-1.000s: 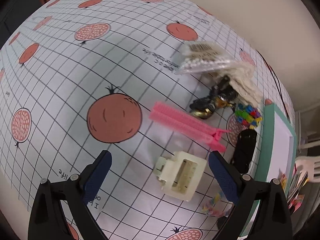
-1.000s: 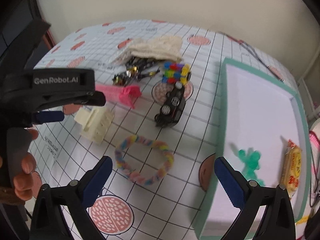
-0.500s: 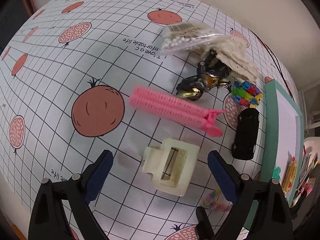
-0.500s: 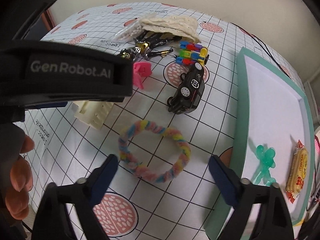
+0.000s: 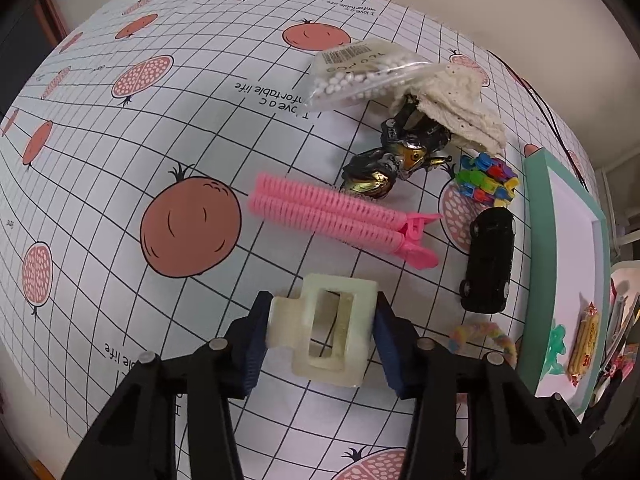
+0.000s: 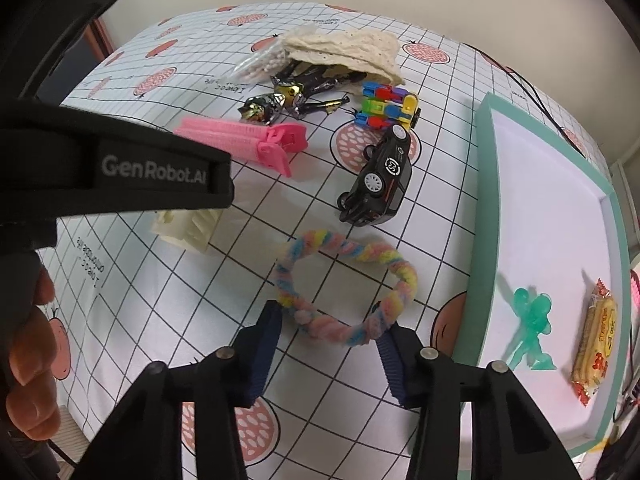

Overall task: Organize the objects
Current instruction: 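Grasp the pastel fuzzy ring with the right tool while the left tool grasps the cream claw clip, then carry the fuzzy ring and claw clip over the tray with both tools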

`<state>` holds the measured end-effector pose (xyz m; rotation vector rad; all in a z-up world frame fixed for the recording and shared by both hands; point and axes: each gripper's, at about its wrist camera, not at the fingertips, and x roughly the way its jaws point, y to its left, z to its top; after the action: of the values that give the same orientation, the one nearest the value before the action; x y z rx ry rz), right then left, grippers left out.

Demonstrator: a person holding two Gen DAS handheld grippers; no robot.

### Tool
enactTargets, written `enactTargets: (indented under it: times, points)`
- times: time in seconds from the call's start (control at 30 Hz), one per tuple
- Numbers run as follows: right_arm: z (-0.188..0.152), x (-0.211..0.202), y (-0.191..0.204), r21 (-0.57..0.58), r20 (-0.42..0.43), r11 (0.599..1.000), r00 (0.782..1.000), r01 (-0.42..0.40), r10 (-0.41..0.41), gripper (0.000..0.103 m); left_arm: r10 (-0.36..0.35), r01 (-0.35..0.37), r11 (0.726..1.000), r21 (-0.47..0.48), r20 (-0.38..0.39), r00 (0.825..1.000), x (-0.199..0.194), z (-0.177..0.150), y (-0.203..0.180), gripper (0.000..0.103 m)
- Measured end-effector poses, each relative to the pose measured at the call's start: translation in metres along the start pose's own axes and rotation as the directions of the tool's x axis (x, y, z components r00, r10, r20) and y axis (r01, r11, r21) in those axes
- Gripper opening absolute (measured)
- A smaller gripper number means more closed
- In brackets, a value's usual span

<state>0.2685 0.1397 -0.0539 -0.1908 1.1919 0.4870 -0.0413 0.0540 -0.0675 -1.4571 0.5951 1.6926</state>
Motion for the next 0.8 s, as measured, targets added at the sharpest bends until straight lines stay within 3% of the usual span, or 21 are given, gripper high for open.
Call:
enactTargets:
  times: [0.23,0.47,0.67,0.8]
  points:
    - [0.000,-0.008,-0.009,0.018,0.013,1.000,1.000,-0.024,0.024,0.032,-0.013,0.013,1.000,-0.026,0.023,1.000,-0.005,-0.001,0.002,0.049]
    - [0.001,-0.029,-0.018,0.068,0.088,0.996,0.995,-0.061,0.055,0.032,-0.025,0.035,0.996,-0.083,0.114,0.993,-0.025,0.000,0.009,0.049]
    - [-0.003,-0.045,-0.039,0.113,0.156,0.991,0.986,-0.071,0.053,0.032,-0.038,0.059,0.994,-0.093,0.215,0.976,-0.059,-0.009,0.023,0.049]
    - [-0.002,-0.047,-0.055,0.149,0.160,0.986,0.986,-0.079,0.055,0.032,-0.053,0.071,0.995,-0.067,0.246,0.968,-0.058,0.006,0.011,0.049]
